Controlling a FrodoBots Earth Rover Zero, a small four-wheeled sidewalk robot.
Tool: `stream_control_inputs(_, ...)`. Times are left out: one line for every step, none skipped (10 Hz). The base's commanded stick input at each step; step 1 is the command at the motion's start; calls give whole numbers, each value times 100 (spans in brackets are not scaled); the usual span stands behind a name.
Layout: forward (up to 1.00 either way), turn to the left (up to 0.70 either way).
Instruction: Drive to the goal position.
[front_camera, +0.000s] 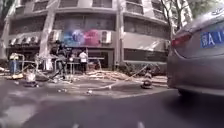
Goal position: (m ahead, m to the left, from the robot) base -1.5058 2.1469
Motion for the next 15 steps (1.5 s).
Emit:
stream_control_inputs(70,0)
stream_control_inputs(70,0)
stream_control_inputs(70,0)
stream_control_inputs(70,0)
stream_control_inputs(70,0)
stream_control_inputs(70,0)
stream_control_inputs(70,0)
stream_control_inputs(70,0)
stream_control_inputs(70,0)
stream_control_inputs(70,0)
stream_control_inputs(70,0)
stream_control_inputs(70,0)
stream_control_inputs(70,0)
stream_control_inputs(70,0)
stream_control_inputs(46,-24)
